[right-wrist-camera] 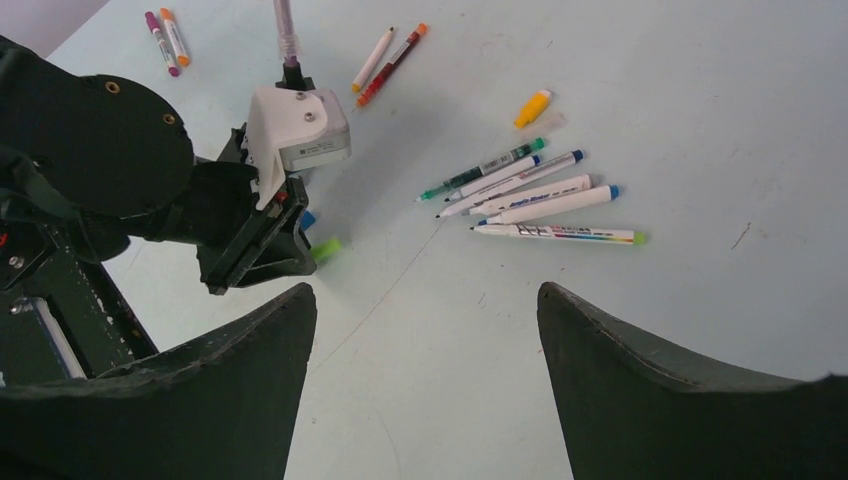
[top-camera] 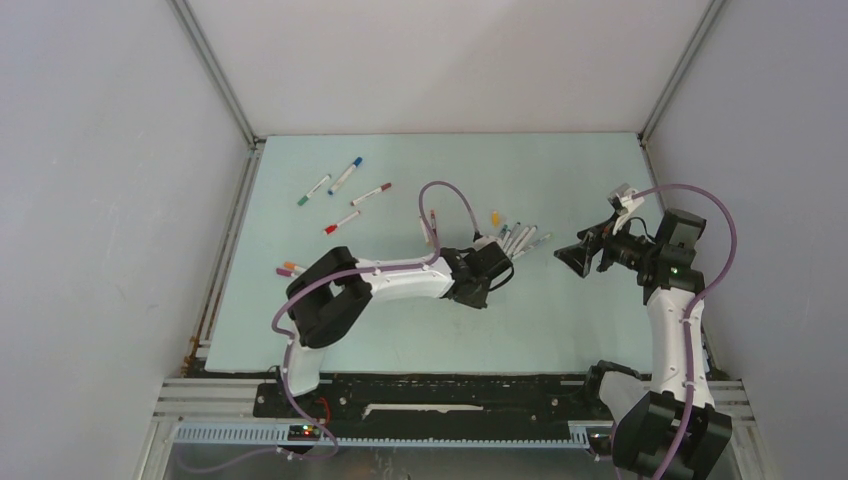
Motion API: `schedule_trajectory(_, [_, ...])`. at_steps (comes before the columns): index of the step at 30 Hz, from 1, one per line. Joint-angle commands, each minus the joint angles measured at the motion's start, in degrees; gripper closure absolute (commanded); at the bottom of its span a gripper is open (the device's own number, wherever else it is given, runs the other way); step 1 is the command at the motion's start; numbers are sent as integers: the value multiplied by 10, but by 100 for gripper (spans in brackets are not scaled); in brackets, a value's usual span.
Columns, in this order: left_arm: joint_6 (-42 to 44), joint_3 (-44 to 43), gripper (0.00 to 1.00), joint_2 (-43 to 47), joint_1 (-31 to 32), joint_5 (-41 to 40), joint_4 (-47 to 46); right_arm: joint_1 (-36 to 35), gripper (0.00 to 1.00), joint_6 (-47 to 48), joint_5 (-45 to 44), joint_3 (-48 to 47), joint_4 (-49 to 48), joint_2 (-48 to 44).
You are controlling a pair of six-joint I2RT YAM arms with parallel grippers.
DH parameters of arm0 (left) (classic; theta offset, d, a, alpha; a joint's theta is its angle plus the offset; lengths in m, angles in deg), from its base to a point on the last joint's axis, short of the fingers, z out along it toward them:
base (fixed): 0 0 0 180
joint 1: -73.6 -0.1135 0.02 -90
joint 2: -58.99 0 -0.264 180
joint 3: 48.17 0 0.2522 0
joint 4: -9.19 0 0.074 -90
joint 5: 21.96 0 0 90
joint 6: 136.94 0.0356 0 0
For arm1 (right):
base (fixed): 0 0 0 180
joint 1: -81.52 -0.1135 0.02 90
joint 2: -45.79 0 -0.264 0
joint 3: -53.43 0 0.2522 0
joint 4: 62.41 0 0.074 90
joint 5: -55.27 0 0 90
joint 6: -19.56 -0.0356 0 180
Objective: Open the pen caps
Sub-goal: Place the pen cap at the center of the board.
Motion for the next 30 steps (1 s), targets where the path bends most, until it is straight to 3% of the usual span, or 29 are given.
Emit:
schedule_trajectory(1, [11,-40,72,-7,1,-26,25,-1,18,10,16,-7,2,0])
schedule_trajectory(9, [18,-35,67,24,1,-19,21,0,18,18,18,-7,7,1])
schedule_trajectory(17, [38,21,63,121,1,-36,-21,0,17,24,20,-7,10,-1])
schedule_trajectory(24, [71,71,62,196,1,-101,-48,1,17,30,22,-7,13,-1])
schedule_trajectory(30, [107,114,54,267,-1,-187,-66,1,17,33,24,-7,13,-2])
